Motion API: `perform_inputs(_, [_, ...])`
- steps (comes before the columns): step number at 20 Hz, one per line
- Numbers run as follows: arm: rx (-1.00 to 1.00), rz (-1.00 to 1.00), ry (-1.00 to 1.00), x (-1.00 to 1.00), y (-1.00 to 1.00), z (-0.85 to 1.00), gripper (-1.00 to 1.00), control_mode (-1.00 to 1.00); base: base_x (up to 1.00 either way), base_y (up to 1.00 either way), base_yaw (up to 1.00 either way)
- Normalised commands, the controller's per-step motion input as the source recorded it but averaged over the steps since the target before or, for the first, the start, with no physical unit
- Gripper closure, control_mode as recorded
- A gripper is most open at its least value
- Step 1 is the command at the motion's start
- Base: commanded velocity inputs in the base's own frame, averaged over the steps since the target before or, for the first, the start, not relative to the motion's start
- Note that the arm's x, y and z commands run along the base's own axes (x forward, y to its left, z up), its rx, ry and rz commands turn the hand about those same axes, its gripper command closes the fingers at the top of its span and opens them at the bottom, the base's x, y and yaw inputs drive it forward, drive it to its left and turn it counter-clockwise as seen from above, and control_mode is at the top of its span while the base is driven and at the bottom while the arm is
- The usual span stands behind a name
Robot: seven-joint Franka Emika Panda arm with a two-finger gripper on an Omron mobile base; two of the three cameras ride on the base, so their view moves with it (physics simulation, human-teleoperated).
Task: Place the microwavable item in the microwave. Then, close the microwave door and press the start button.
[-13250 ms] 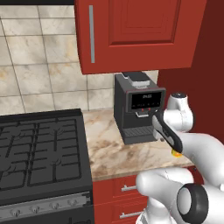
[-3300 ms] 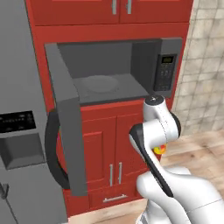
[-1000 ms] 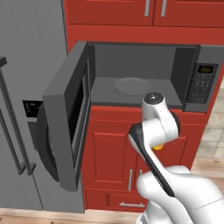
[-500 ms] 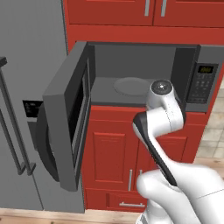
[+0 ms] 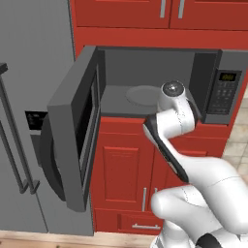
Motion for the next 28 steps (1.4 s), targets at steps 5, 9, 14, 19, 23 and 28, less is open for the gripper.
perform_inputs(5, [0.00, 0.11, -0.11, 0.71, -0.04, 0.10, 1.00, -1.00, 0.00, 0.00, 0.00])
perform_inputs(9, [0.00, 0.10, -0.03, 0.64, 0.00, 0.31, 1.00, -1.00, 0.00, 0.00, 0.00])
perform_inputs(14, [0.00, 0.07, 0.00, 0.52, -0.02, 0.11, 1.00, -1.00, 0.00, 0.00, 0.00])
perform_inputs(19, [0.00, 0.07, 0.03, 0.54, -0.03, 0.00, 1.00, -1.00, 0.00, 0.00, 0.00])
perform_inputs(23, [0.00, 0.06, 0.01, 0.57, -0.07, 0.00, 1.00, -1.00, 0.00, 0.00, 0.00])
perform_inputs(28, [0.00, 0.06, 0.00, 0.57, -0.09, -0.01, 1.00, -1.00, 0.00, 0.00, 0.00])
